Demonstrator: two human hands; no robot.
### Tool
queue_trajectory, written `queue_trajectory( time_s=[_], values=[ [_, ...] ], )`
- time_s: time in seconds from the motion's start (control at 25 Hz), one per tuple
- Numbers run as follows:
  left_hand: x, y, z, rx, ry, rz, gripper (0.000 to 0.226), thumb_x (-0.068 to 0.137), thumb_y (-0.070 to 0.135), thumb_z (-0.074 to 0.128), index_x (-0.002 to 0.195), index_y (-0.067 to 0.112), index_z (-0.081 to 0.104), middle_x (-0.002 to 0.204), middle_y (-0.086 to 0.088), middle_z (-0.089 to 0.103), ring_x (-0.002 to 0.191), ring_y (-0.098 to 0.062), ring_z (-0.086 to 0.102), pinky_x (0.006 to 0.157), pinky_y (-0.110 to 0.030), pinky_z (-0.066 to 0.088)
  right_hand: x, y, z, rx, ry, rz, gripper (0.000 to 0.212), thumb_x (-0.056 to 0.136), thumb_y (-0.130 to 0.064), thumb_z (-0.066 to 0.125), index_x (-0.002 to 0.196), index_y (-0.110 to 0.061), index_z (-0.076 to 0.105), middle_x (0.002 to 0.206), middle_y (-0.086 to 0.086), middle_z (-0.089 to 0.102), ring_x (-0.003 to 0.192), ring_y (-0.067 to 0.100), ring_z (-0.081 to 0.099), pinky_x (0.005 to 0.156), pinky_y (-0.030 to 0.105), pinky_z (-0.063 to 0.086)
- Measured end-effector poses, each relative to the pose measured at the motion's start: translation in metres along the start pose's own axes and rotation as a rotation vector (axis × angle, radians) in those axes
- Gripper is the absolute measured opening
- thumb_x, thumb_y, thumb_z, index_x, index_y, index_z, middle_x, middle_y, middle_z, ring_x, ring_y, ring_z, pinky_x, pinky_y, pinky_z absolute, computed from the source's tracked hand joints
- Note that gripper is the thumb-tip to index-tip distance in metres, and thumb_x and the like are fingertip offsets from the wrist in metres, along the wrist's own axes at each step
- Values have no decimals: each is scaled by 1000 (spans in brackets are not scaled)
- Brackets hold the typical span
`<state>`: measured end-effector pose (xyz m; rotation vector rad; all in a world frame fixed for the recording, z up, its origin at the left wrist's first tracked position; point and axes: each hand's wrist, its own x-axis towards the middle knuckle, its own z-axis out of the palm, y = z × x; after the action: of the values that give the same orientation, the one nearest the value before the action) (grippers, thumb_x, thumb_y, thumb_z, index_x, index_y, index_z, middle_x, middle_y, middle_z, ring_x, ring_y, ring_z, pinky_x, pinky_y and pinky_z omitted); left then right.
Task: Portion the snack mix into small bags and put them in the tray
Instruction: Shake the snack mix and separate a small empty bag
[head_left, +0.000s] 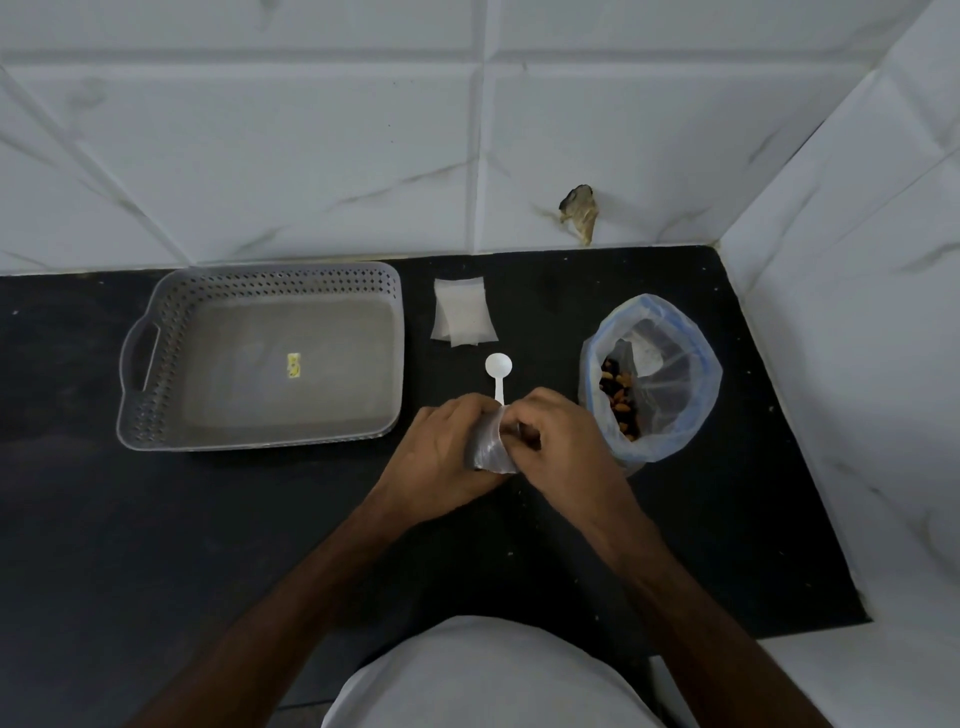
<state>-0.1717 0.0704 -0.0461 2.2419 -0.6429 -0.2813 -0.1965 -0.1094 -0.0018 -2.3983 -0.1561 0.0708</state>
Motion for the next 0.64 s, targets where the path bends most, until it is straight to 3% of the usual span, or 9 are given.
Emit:
queue_trajectory(
  time_s=[0.08, 0.2, 0.24, 0.28, 0.36, 0.52, 0.64],
  values=[
    [-3, 1, 1, -14, -7, 4, 74, 76, 61, 68, 133, 17, 53, 128, 0, 62, 116, -11, 57, 104, -34, 41, 9, -1, 14, -60, -16, 13, 3, 85, -10, 71, 84, -8, 70, 85, 2, 62, 74, 12, 61, 70, 19, 49],
    [-6, 0, 1, -8, -23, -2, 72, 82, 43, 80, 140, 14, 49, 136, -3, 60, 124, -16, 56, 110, -36, 39, 21, -12, 22, -318, 142, 425, 7, 70, -11, 77, 75, -11, 73, 76, 1, 65, 69, 11, 65, 65, 18, 47],
    [-6, -1, 1, -8, -11, 3, 70, 83, 42, 80, 140, 15, 50, 135, -3, 60, 123, -15, 57, 109, -37, 40, 20, -13, 20, -331, 98, 334, 5, 77, -13, 74, 82, -13, 74, 82, 0, 65, 75, 10, 64, 69, 19, 47],
    [-7, -1, 1, -26, 11, 11, 67, 84, 45, 78, 138, 17, 50, 133, 0, 61, 121, -12, 57, 107, -36, 42, 17, -5, 19, -216, 17, 130, 6, 86, -14, 69, 90, -14, 73, 89, -2, 64, 81, 9, 63, 73, 20, 49],
    [-9, -1, -2, -159, 52, -4, 57, 86, 51, 71, 131, 23, 52, 127, 12, 62, 115, -5, 60, 99, -28, 47, 7, -10, -2, 123, -100, 43, 10, 93, -13, 64, 96, -18, 71, 94, -9, 66, 87, 5, 64, 79, 20, 53],
    [-21, -2, -11, -427, 134, -84, 41, 86, 41, 74, 121, 32, 55, 117, 18, 63, 111, -8, 64, 91, -19, 51, 17, -3, -7, 485, -14, 275, 15, 99, -8, 54, 100, -20, 64, 100, -7, 70, 84, 7, 71, 75, 26, 59],
    [-32, -3, -13, -475, 201, -58, 40, 87, 33, 73, 121, 28, 54, 116, 15, 62, 109, -13, 64, 90, -18, 50, 36, 15, 14, 383, -23, 397, 14, 100, -11, 53, 106, -22, 60, 103, -4, 69, 87, 9, 70, 75, 29, 59]
  ],
)
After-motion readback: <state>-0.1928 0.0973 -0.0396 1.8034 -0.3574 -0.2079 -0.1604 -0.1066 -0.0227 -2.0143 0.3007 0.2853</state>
